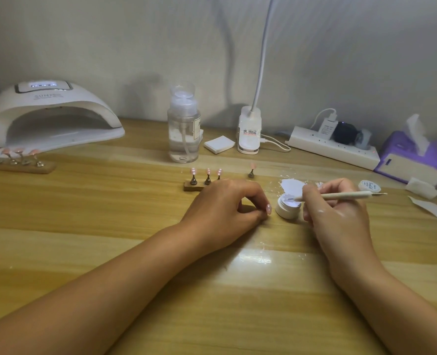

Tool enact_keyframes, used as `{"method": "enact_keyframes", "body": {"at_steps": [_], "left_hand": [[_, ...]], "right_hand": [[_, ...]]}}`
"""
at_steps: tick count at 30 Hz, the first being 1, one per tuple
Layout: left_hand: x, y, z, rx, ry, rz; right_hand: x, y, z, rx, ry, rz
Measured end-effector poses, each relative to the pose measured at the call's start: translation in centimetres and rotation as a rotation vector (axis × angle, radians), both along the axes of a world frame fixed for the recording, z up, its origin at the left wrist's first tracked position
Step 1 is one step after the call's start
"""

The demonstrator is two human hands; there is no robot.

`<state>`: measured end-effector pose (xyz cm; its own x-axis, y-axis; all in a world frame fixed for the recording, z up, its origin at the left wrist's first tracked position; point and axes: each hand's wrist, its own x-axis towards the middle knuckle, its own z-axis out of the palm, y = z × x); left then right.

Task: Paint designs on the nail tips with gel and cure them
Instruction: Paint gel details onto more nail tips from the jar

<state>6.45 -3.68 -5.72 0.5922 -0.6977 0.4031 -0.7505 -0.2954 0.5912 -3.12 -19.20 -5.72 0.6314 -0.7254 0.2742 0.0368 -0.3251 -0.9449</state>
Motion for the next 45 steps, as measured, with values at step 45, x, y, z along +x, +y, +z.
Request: {"method": "enact_keyframes", "body": {"at_steps": [45], "left_hand": [[0.0, 0.0, 0.1, -0.003, 0.002, -0.003]], "right_hand": [[-0.7, 2.7, 1.2, 0.187, 0.005, 0.208]]}}
